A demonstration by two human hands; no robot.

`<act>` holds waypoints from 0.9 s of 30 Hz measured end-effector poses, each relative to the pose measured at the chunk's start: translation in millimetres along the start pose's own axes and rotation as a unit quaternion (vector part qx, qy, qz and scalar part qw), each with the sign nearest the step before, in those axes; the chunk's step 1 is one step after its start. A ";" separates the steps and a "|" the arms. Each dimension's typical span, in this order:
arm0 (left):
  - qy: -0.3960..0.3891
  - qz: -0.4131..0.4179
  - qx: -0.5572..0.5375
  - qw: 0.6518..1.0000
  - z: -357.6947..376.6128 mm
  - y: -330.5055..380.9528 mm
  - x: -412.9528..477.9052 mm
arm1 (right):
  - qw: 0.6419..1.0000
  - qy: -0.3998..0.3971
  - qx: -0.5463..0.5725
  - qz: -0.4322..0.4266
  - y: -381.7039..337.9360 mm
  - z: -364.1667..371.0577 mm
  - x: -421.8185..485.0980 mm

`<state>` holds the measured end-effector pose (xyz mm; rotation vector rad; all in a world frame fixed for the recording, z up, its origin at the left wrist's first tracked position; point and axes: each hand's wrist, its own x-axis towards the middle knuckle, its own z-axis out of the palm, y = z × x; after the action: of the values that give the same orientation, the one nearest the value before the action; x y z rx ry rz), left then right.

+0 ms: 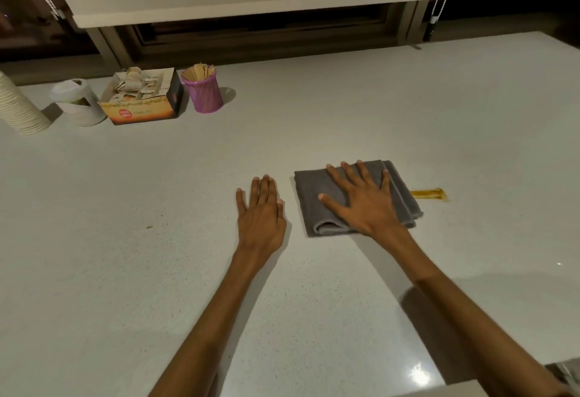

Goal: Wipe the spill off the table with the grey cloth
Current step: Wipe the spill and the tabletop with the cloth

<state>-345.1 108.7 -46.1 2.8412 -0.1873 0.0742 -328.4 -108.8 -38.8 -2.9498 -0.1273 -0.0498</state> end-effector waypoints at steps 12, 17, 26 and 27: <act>0.009 0.020 0.007 1.000 8.5 16.7 16.2 | 0.997 0.017 -0.023 0.065 21.7 -8.5 10.7; -0.005 0.033 0.000 0.999 12.1 32.3 25.0 | 0.998 0.044 -0.042 0.006 31.1 -0.6 -31.2; -0.015 0.034 -0.012 0.999 18.7 58.0 30.1 | 0.998 0.050 -0.031 0.033 45.9 -4.8 -28.7; -0.015 0.033 -0.012 0.999 19.4 56.8 29.8 | 0.998 0.048 -0.038 0.026 57.8 -6.7 -38.0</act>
<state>-322.7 45.5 -46.4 2.8138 -0.2872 0.0418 -361.3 -169.8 -44.5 -3.0182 -0.0347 -0.1928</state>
